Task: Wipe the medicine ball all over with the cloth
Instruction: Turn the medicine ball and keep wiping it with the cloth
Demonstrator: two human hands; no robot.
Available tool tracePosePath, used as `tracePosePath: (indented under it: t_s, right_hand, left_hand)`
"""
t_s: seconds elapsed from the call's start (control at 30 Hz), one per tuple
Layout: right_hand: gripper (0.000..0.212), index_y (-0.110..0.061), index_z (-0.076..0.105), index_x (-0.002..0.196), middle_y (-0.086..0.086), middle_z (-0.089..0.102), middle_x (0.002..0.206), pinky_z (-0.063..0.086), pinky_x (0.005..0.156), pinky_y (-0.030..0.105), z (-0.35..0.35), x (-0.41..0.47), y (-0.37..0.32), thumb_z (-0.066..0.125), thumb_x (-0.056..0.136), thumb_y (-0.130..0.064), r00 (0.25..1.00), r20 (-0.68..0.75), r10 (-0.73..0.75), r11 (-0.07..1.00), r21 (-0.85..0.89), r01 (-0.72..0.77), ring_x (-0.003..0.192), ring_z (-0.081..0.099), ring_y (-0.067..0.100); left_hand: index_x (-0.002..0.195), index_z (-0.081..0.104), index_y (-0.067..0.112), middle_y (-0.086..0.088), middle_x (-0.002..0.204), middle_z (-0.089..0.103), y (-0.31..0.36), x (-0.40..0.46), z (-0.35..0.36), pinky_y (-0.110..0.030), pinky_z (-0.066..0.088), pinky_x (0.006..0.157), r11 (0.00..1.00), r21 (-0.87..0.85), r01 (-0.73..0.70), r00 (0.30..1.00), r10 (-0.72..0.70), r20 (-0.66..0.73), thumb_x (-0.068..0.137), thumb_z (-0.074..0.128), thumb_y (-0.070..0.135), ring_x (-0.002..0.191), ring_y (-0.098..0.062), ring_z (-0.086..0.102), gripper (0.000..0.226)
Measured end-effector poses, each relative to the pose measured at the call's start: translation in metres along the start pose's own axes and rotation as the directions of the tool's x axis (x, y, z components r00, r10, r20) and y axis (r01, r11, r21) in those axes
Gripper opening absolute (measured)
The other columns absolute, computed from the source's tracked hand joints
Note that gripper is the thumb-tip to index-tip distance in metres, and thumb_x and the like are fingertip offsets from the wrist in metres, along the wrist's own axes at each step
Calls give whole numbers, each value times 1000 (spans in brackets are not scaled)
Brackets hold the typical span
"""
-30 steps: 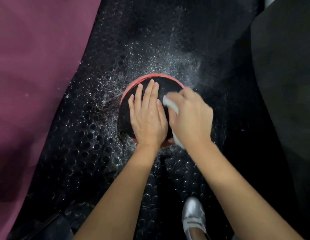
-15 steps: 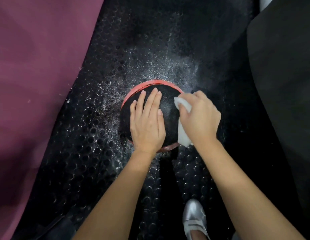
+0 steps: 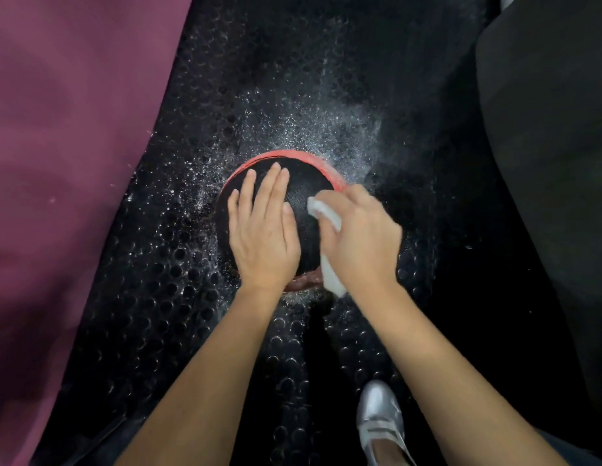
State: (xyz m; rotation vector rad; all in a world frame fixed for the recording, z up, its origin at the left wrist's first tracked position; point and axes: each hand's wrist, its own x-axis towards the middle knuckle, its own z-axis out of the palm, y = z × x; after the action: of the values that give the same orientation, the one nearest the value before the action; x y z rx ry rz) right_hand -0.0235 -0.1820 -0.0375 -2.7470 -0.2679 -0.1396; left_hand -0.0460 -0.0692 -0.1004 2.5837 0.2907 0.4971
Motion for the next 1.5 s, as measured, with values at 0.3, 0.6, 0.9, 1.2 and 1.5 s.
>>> tracePosePath:
  t_s: [0.3,0.6,0.9,1.2,1.5]
  right_hand:
    - [19,-29,70,98,0,60,90,38,61,31,4,-4,13,59,86,-19,989,33,143,983,112,-146,80,59,26]
    - [18,-31,69,98,1,61,93,40,63,32,1,4,1,54,90,-26,990,46,136,984,109,-140,83,60,27]
    - [19,-32,69,99,2,59,90,38,61,32,1,9,2,53,91,-26,986,57,154,983,88,-158,82,59,29]
    - [18,-30,69,101,0,60,93,36,63,31,5,12,8,55,90,-25,979,44,199,968,144,-204,83,58,26]
    - [19,-31,68,101,-1,61,98,38,67,30,8,43,10,52,92,-26,974,110,199,959,184,-217,89,58,24]
  left_hand:
    - [139,50,11,-1,147,47,-3,-9,-2,-42,18,116,999,-19,-26,999,26,-19,97,29,20,141,-26,34,48]
    - [139,51,10,-1,147,48,-3,-12,-2,-44,21,115,999,-22,-34,999,33,-35,98,29,20,140,-27,35,48]
    - [139,51,13,1,147,47,-1,-2,-1,-37,15,116,998,-61,22,999,-24,-29,98,27,22,141,-24,33,48]
    - [139,50,11,-1,146,48,4,3,-1,-42,19,116,999,-46,25,1000,-26,-13,99,27,22,141,-26,33,48]
    - [141,48,7,-5,147,46,-8,14,1,-47,26,115,996,-3,-88,996,88,15,100,24,23,140,-30,34,49]
